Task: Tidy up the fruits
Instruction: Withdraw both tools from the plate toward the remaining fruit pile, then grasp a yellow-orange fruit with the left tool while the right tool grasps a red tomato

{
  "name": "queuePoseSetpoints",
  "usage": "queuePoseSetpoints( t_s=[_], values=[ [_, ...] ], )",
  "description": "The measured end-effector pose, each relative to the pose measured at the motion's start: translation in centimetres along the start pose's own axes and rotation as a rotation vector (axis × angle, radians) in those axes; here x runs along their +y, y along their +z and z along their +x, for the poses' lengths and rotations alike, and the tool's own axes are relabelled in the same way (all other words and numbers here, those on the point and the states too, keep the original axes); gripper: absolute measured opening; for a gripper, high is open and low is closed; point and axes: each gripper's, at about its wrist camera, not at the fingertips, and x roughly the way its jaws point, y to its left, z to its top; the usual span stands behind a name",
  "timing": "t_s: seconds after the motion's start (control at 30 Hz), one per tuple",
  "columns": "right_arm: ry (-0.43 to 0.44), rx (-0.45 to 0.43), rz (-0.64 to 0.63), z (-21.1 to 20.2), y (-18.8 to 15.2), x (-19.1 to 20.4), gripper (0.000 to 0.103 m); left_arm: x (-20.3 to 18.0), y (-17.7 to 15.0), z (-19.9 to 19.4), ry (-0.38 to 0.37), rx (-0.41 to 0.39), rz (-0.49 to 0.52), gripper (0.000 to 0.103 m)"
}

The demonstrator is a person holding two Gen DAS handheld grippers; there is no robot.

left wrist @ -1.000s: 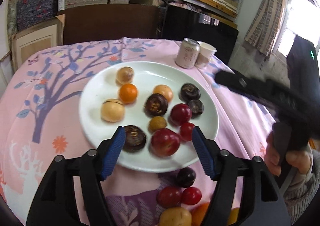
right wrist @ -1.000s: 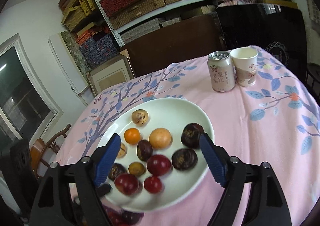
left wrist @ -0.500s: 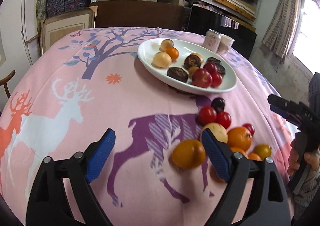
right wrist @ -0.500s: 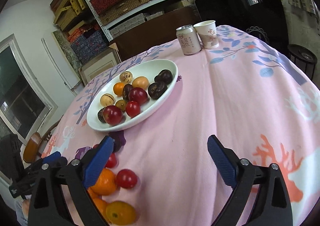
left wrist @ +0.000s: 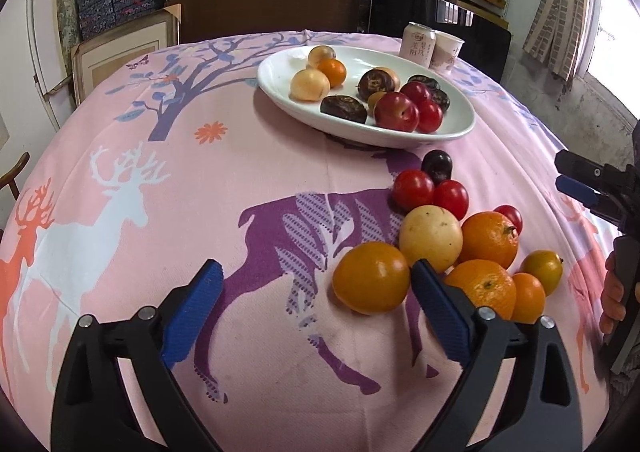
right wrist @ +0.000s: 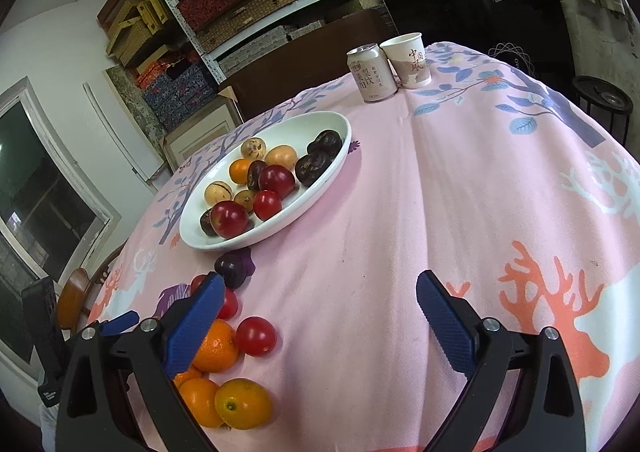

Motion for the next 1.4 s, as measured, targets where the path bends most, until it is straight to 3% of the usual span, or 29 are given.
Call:
queuePoseSetpoints(
  t_s=[0.23, 0.37, 0.4, 0.47, 0.77, 0.97, 1.07, 1.23, 1.3, 1.4],
  values=[
    [-0.009, 0.01, 0.023, 0.2, 0.1, -0.4, 0.097, 1.3, 0.2, -0.4, 0.013, -0.03, -0.048, 0.097],
    [-0.006, 0.006, 0.021, 0.2, 0.1, -0.4, 0.097, 0.6, 0.3, -0.3, 0.005, -0.023, -0.008, 0.096],
    [-0.004, 0.007, 0.018, 0.2, 0.0, -0.3, 0.097, 0.4, 0.3, -0.3, -0.003, -0.026, 0.003, 0.094],
    [-0.002, 0.01, 0.002, 0.2, 0.0, 0.0, 0.097, 0.1, 0.2, -0.3, -0.04, -0.025, 0.014, 0.081],
    [-0.007, 0.017, -0.021, 0.3, -0.2, 0.3, 0.097, -1.4, 0.2, 0.7, -0.119, 0.021, 0.061, 0.054],
    [-0.004, 0.032, -0.053, 0.7, -0.3, 0.7, 0.097, -1.2, 0.4, 1.3, -0.167, 0.042, 0.032, 0.05],
    [-0.006, 0.041, -0.095, 0.9, -0.6, 1.4, 0.097, -1.5, 0.4, 1.2, -0.188, 0.038, 0.044, 0.039],
    [-0.016, 0.084, -0.144, 1.6, -1.0, 2.2, 0.097, -1.8, 0.3, 1.1, -0.176, 0.036, 0.048, 0.039],
    [-0.012, 0.094, -0.167, 1.8, -1.3, 2.6, 0.095, -1.8, 0.2, 1.1, -0.172, 0.036, 0.047, 0.039],
    [0.01, 0.108, -0.208, 1.9, -1.7, 3.4, 0.082, -1.8, 0.2, 1.0, -0.167, 0.035, 0.048, 0.039]
  ],
)
